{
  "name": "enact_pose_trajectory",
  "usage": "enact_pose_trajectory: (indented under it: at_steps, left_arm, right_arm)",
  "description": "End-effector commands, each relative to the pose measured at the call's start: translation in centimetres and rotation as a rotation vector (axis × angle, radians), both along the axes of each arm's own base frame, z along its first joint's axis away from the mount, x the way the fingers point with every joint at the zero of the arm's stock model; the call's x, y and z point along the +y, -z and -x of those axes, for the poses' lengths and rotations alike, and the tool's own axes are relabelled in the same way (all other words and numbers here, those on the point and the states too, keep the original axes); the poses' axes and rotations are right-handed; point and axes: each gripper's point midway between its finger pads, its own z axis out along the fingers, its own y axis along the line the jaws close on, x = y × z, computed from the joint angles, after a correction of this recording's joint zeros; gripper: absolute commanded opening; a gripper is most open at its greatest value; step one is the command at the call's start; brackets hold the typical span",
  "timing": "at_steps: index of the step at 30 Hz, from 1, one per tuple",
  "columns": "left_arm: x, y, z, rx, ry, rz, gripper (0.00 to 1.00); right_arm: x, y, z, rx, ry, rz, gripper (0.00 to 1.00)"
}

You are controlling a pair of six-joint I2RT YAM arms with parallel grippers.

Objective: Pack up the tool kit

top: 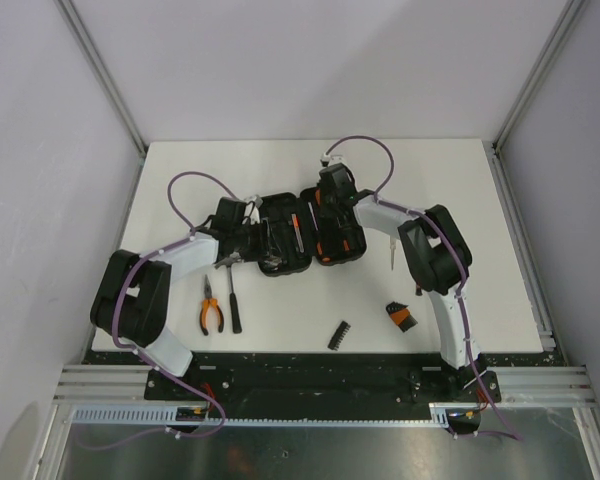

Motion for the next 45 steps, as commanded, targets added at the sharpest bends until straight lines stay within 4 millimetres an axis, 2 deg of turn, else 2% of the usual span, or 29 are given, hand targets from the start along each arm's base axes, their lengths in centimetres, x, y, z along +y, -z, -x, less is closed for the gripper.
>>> enact_pose_trajectory:
  at_steps: [1,3,5,9,12,16,20,28,35,45]
  left_arm:
    - [0.5,2.0,1.6,0.082,0.006,-0.062,0.51]
    - [0.5,1.9,1.6,0.080,0.007,-0.060,0.51]
    - [0.5,1.9,1.6,0.079,0.006,-0.060,0.51]
    - [0.5,1.9,1.5,0.078,0.007,-0.060,0.51]
    - [0.4,1.9,1.5,0.079,0.006,-0.059,0.51]
    - [0.4,1.8,1.4,0.081,0.005,-0.057,0.51]
    - [0.4,1.9,1.4,0.082,0.003,-0.058,0.51]
    - [0.4,1.9,1.4,0.082,0.001,-0.056,0.51]
    - [0.4,1.9,1.4,0.083,-0.002,-0.056,0.51]
    - [0.4,1.8,1.4,0.082,0.001,-0.056,0.51]
  right_arm:
    - [0.3,-1.0,-0.8,-0.012,-0.008,-0.030,0.27]
    - [0.3,-2.0,-0.7,-0.028,-0.012,-0.032,0.40]
    - [0.3,-3.1,-0.6,-0.048,-0.018,-0.032,0.48]
    - [0.4,-5.4,-0.8,-0.084,-0.022,-0.039,0.54]
    - [0.2,-6.6,-0.8,-0.100,-0.019,-0.038,0.52]
    - [0.1,-7.3,-0.8,-0.111,-0.030,-0.034,0.36]
    - [0.3,-6.5,-0.8,-0.087,-0.051,-0.024,0.24]
    - [0.3,-4.0,-1.0,-0.018,-0.074,0.019,0.16]
    - [0.3,-1.4,-0.4,0.058,-0.090,0.051,0.12]
    - [-0.2,1.0,0.6,0.125,-0.091,0.100,0.10]
